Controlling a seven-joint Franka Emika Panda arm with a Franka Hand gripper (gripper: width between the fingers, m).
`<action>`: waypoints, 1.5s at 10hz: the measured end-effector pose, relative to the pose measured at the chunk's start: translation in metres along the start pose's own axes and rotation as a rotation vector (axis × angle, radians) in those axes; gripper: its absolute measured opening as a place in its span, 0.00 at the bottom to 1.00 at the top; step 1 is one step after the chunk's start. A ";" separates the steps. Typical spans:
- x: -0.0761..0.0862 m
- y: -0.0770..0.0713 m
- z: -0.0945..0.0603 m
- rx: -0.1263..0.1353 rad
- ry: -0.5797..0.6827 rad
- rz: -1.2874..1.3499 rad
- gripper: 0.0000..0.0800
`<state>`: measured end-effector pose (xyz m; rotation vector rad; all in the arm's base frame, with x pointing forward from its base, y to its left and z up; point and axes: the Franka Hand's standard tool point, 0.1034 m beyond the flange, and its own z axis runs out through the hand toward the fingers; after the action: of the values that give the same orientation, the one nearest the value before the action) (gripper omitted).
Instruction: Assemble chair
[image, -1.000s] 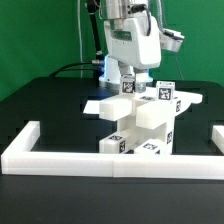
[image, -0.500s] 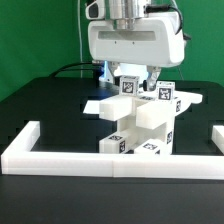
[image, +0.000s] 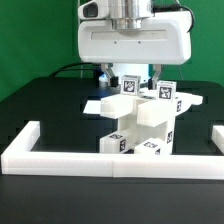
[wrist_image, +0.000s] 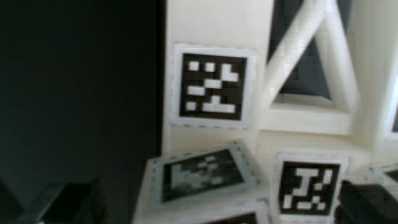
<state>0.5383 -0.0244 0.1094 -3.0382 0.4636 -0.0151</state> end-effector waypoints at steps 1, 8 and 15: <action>0.000 0.002 0.000 0.000 0.000 -0.059 0.81; 0.001 0.006 0.000 -0.001 0.000 -0.282 0.34; 0.001 0.005 0.000 0.002 0.000 0.023 0.34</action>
Offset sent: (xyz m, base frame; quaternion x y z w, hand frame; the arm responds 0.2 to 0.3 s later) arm 0.0024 -0.0023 0.0004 0.0013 0.0088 -0.1407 0.9900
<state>0.5378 -0.0295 0.1092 -3.0308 0.4984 -0.0146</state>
